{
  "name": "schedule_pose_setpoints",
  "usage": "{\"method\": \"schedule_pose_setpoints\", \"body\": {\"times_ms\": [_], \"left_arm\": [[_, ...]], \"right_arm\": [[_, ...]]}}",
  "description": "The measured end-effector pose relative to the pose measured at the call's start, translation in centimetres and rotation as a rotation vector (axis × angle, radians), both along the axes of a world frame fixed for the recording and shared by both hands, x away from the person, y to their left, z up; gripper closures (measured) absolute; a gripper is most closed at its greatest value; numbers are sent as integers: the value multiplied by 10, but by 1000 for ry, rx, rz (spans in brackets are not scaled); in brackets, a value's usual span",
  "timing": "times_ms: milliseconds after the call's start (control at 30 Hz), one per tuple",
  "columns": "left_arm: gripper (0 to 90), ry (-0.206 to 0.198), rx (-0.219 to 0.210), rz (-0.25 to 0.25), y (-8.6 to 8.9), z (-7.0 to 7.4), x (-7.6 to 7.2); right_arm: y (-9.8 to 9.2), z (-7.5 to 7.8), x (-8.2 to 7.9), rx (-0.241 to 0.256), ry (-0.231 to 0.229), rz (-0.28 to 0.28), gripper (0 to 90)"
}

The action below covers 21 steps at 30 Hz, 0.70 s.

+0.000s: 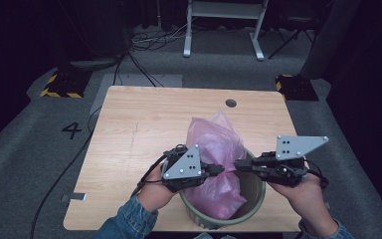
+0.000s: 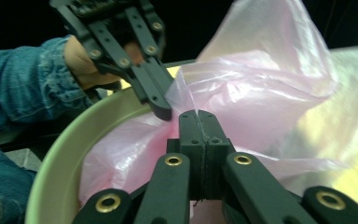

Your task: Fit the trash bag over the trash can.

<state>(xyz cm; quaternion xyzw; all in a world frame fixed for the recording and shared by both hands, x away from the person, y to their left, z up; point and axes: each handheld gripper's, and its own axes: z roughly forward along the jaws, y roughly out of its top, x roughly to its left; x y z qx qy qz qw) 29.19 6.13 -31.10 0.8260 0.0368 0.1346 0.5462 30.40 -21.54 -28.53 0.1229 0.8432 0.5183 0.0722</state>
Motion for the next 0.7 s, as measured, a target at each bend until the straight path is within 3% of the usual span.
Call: {"method": "schedule_pose_setpoints", "body": {"times_ms": [200, 433, 600, 633, 700], "left_arm": [[897, 1, -53, 21, 14, 4, 1], [897, 8, -49, 49, 28, 0, 3], [893, 21, -45, 45, 33, -3, 2], [868, 20, -39, 32, 30, -2, 1], [724, -8, -28, 38, 22, 1, -2]], "right_arm": [[-8, 8, 1, 9, -28, -48, 900], [-26, 17, 2, 12, -49, -108, 900], [-35, 15, 3, 29, -28, -111, 900], [-33, 15, 2, 32, -24, -102, 900], [-27, 14, -1, 29, -23, -75, 900]]}}
